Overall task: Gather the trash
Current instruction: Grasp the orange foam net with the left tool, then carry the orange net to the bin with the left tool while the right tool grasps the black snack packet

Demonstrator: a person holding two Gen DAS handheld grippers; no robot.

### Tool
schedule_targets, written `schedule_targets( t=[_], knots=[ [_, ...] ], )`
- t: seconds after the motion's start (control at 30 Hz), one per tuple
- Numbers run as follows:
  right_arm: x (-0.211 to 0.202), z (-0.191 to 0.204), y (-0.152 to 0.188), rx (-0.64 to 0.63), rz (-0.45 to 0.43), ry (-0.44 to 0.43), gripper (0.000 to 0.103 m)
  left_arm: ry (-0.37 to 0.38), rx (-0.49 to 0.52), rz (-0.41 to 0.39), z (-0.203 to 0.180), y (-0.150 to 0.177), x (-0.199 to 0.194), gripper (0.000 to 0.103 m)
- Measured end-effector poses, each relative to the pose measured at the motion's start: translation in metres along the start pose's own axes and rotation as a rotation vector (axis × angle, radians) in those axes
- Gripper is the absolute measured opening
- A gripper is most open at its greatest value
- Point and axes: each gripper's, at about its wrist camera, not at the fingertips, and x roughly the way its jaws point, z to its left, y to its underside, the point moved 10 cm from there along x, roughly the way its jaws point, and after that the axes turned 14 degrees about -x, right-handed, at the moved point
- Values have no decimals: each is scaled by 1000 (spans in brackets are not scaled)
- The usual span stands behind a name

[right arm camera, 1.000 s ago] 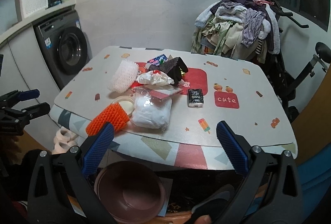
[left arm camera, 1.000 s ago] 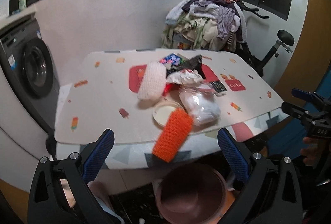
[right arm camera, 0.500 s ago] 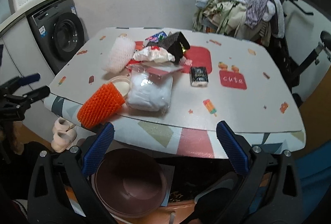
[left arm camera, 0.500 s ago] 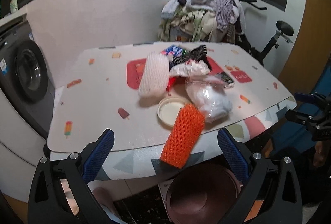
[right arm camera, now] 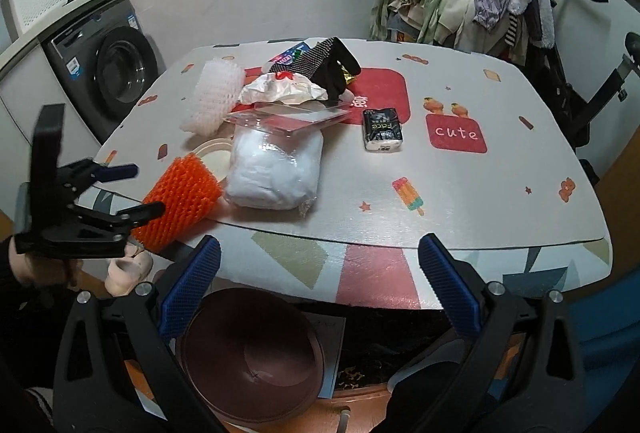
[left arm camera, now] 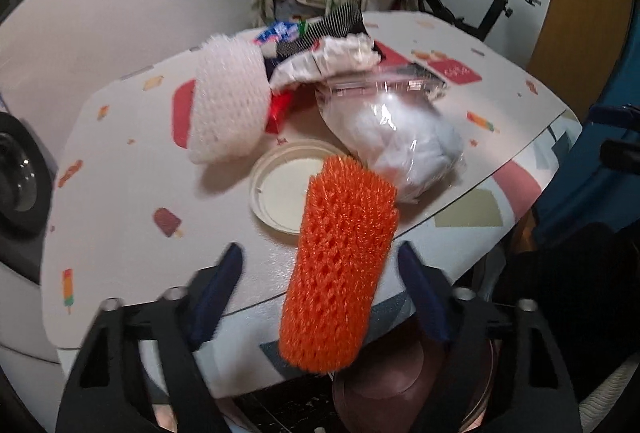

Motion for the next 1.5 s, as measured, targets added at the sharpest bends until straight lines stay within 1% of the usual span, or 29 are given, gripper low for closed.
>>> schedule_targets(
  t=[0.03, 0.07, 0.1, 0.17, 0.27, 0.4, 0.5, 0.6, 0.63, 0.7, 0.73, 0.8, 0.83, 0.87, 0.97, 1.1, 1.17, 1.2, 1.27, 1.3, 1.33, 1.37, 1.5],
  knots=[
    [2, -2, 0, 10, 0, -7, 97, 17, -5, 22, 0, 2, 6, 34],
    [5, -4, -1, 20, -1, -14, 97, 37, -15, 54, -1, 5, 11, 24],
    [7, -6, -1, 27, -3, -22, 97, 47, -25, 62, -1, 5, 13, 24],
    [11, -7, -3, 33, -10, -32, 97, 91, -45, 41, -2, 2, 4, 23],
    [21, -6, -7, 27, -8, -41, 97, 128, -74, 4, -1, -6, -16, 23],
    [31, -8, -19, 0, -31, -44, 97, 141, -116, -68, 1, -19, -45, 23],
    [38, -26, -35, -11, -69, -14, 97, 135, -154, -115, 8, -28, -61, 23],
    [53, -57, -54, 19, -97, 16, 97, 128, -180, -146, 16, -37, -70, 23],
    [62, -68, -59, 24, -95, 34, 97, 126, -185, -152, 19, -39, -72, 23],
    [83, -85, -67, 18, -77, 59, 92, 119, -199, -159, 23, -43, -73, 23],
    [95, -92, -70, 14, -63, 58, 86, 117, -203, -160, 26, -45, -73, 23],
    [121, -103, -74, 12, -32, 51, 81, 115, -213, -162, 27, -47, -73, 23],
    [132, -106, -75, 12, -21, 44, 73, 114, -215, -165, 27, -47, -73, 23],
    [143, -109, -77, 12, -8, 37, 69, 115, -217, -167, 27, -48, -73, 23],
    [172, -112, -82, -2, 25, 30, 69, 118, -222, -165, 28, -49, -71, 24],
    [198, -111, -88, -7, 61, 19, 69, 127, -225, -157, 28, -48, -68, 24],
    [209, -111, -86, -22, 99, 38, 67, 133, -223, -153, 27, -47, -66, 24],
    [213, -111, -84, -26, 113, 43, 64, 136, -221, -151, 26, -47, -65, 24],
    [221, -112, -79, -30, 148, 40, 48, 144, -216, -151, 25, -47, -66, 24],
    [221, -113, -78, -30, 151, 43, 48, 148, -214, -153, 24, -47, -66, 24],
    [217, -113, -77, -24, 141, 41, 43, 151, -212, -153, 22, -47, -67, 24],
    [214, -114, -77, -13, 133, 39, 42, 155, -209, -154, 21, -47, -68, 24],
    [189, -112, -76, 10, 80, 42, 41, 166, -204, -157, 17, -45, -73, 24]
  ],
)
